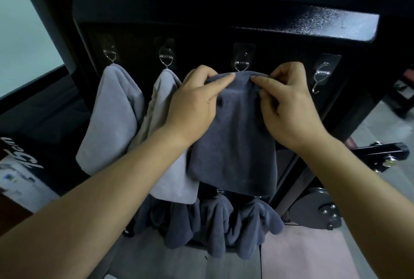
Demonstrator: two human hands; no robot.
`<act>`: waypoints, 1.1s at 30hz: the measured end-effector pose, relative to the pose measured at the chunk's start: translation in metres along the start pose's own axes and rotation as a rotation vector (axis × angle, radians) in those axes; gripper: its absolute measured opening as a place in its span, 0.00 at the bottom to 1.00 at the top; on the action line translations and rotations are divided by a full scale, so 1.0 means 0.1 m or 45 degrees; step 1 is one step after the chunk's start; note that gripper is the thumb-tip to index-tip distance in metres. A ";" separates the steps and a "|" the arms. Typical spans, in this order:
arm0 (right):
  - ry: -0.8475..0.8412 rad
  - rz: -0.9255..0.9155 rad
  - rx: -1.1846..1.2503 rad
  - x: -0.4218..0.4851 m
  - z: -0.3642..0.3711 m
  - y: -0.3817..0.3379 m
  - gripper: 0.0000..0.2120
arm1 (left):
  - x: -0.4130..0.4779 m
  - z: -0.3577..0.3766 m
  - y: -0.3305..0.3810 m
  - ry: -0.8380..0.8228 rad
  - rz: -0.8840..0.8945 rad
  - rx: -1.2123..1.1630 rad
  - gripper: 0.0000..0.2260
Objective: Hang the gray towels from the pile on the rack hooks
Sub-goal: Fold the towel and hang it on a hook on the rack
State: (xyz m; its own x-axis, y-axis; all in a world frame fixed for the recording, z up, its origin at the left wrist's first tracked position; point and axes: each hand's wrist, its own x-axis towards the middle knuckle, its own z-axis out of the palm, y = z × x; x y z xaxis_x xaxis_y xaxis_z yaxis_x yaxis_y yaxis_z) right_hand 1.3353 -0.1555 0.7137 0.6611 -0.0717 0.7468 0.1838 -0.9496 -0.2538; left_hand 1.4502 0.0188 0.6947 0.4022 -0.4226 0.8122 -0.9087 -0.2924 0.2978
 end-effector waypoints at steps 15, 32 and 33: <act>-0.109 -0.040 -0.084 -0.11 0.13 -0.01 0.18 | -0.07 0.09 0.12 0.092 -0.161 -0.065 0.18; -0.185 0.144 0.002 -0.31 0.29 -0.06 0.22 | -0.33 0.22 0.26 -0.050 -0.382 -0.340 0.22; -0.178 0.160 0.052 -0.33 0.31 -0.05 0.21 | -0.34 0.24 0.27 -0.036 -0.415 -0.406 0.22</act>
State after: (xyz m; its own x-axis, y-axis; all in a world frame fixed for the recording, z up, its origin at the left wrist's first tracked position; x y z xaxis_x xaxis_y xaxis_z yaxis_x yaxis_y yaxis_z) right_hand 1.3356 -0.1386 0.6715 0.7747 -0.1436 0.6158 0.1205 -0.9225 -0.3667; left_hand 1.4152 0.0046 0.6633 0.6718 -0.3767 0.6377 -0.7213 -0.1370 0.6789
